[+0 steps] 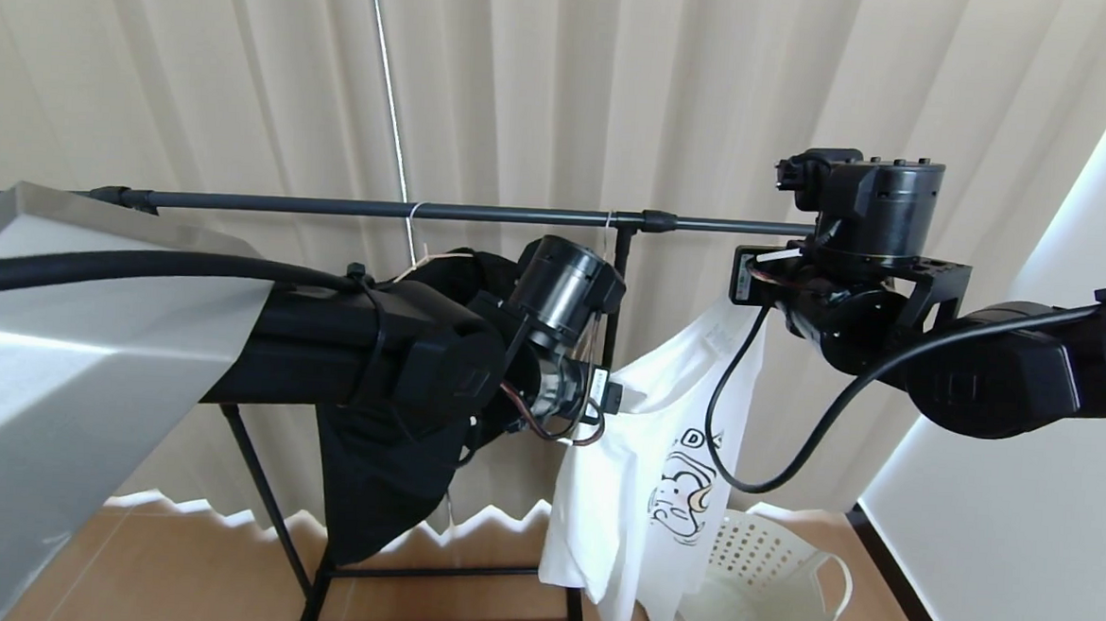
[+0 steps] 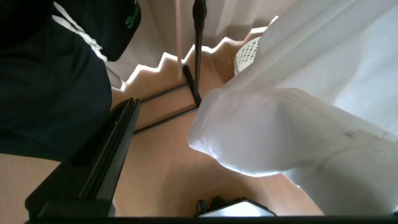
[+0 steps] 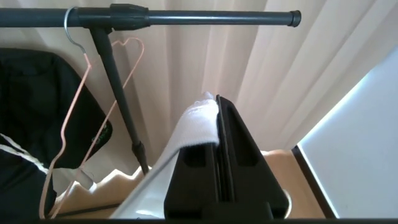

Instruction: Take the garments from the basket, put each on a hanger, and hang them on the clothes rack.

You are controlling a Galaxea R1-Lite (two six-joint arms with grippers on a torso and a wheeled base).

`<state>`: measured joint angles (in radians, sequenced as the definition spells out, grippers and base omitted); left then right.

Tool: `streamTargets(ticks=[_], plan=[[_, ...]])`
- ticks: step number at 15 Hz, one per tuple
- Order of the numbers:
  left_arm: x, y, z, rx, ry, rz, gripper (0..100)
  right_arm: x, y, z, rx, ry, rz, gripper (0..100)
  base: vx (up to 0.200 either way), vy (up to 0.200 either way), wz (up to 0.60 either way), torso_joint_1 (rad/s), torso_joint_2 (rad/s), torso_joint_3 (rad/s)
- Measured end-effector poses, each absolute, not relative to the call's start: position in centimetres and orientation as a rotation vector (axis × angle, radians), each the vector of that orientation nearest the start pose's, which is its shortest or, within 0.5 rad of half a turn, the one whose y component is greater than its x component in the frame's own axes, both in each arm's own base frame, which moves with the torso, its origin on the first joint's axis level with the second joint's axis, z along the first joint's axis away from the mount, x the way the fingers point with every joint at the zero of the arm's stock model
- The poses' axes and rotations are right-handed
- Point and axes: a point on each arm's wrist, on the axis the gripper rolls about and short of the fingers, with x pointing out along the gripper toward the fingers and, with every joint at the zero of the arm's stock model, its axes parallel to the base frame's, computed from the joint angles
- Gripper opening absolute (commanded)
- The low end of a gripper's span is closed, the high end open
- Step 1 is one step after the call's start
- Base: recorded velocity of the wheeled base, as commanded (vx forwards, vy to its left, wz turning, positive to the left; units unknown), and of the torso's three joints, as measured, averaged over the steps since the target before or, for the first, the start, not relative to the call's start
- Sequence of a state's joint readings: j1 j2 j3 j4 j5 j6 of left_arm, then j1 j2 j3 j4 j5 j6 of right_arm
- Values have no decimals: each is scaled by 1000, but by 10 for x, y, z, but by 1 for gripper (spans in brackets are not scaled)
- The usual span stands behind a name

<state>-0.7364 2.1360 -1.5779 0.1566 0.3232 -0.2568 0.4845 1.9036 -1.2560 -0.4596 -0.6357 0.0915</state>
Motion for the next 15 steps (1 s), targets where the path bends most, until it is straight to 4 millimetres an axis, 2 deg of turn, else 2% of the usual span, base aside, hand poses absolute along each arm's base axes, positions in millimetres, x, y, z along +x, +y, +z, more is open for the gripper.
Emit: streamTargets(ticks=[3,5,9,12,15], plan=[[313,-284,158,101,679,-331,100,356,157,212,-38,150,-191,0,0,0,0,0,0,0],[300,-291,167,68,692,-439,100,365,156,203,-65,134,-214,0,0,0,0,0,0,0],[287,-287,176,46,709,-519,100,378,151,192,-95,118,-254,0,0,0,0,0,0,0],[292,-283,180,41,695,-500,100,380,151,188,-100,125,-256,0,0,0,0,0,0,0],[313,-278,177,70,654,-407,100,381,150,187,-99,126,-257,0,0,0,0,0,0,0]])
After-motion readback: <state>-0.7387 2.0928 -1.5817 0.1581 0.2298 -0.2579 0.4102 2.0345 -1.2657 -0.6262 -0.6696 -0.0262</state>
